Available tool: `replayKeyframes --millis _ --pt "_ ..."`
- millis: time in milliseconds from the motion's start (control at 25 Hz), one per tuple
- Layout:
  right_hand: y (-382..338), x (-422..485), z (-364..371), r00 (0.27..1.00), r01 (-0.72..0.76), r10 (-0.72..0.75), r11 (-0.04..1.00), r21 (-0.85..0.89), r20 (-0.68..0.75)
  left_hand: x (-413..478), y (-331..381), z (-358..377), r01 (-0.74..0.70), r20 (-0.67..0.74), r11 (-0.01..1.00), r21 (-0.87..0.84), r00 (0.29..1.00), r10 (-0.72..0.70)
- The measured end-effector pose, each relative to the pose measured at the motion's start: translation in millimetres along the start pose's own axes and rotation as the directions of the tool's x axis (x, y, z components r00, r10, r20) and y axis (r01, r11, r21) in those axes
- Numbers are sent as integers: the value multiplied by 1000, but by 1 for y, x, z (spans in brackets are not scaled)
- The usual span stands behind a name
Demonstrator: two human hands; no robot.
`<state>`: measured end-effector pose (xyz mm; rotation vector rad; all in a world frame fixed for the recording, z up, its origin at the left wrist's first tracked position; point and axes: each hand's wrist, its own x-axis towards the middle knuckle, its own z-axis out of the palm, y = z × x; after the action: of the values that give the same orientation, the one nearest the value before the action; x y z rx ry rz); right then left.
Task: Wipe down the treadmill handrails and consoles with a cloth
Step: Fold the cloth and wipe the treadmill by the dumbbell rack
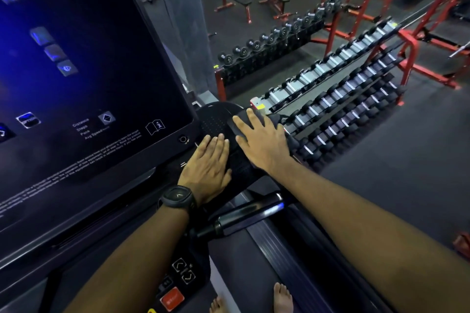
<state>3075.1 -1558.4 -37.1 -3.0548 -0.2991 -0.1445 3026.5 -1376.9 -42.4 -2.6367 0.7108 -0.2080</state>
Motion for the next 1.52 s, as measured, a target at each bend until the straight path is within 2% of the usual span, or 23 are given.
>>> replayKeyframes --millis 80,120,200,280,400,440,480,560,640,720,800,840,920,1080,1240,1360,1440,1520 --pt "7 -14 5 992 100 -105 993 -68 -68 1 0 2 5 -25 1000 -8 1000 -5" --pt "7 -4 5 991 113 -116 993 -41 -66 2 -1 2 9 -37 1000 -15 999 -10" --pt "-3 31 -2 999 2 -4 997 76 31 2 -1 2 7 -44 1000 -30 999 -8" --pt "-14 48 -8 992 -87 76 989 120 97 1 -1 2 6 -47 1000 -26 999 -7" --pt "-11 23 5 998 64 -64 998 21 -12 1 -1 3 4 -14 1000 -25 1000 -4" --pt "-9 24 3 996 87 -86 996 36 -14 3 -2 4 6 -26 1000 -12 1000 -7" --pt "-6 37 3 997 77 -77 993 86 -4 3 -3 4 12 -20 1000 -10 1000 -13" --pt "-10 68 -11 992 -59 36 980 189 123 1 -1 3 13 9 1000 -14 1000 -13" --pt "-10 67 -14 975 -150 111 968 201 190 0 0 2 22 25 999 -25 999 -21" --pt "-3 28 -2 985 -155 145 983 103 94 1 -1 3 25 34 999 -32 999 -24" --pt "2 4 0 993 -115 115 993 8 10 3 -2 2 33 38 999 -26 999 -32" --pt "7 8 1 995 -99 99 995 23 12 3 -2 2 37 55 999 -31 998 -36" --pt "8 14 -11 987 -135 125 985 107 102 1 0 1 41 69 998 -43 997 -38" --pt "17 -35 2 995 -94 93 995 -23 -44 0 -1 -1 46 83 997 -54 996 -41" --pt "9 -18 -14 988 -147 146 989 24 49 -1 0 -2 47 77 998 -52 996 -43" --pt "15 -53 -2 998 -61 58 994 -87 -36 -1 2 -5 68 56 995 -66 996 -65" --pt "21 -65 -2 998 -53 50 995 -88 -43 1 7 -6 52 57 992 -117 997 -45" --pt "21 -48 -12 991 -131 131 991 -11 19 1 21 -10 52 109 972 -228 994 -28"
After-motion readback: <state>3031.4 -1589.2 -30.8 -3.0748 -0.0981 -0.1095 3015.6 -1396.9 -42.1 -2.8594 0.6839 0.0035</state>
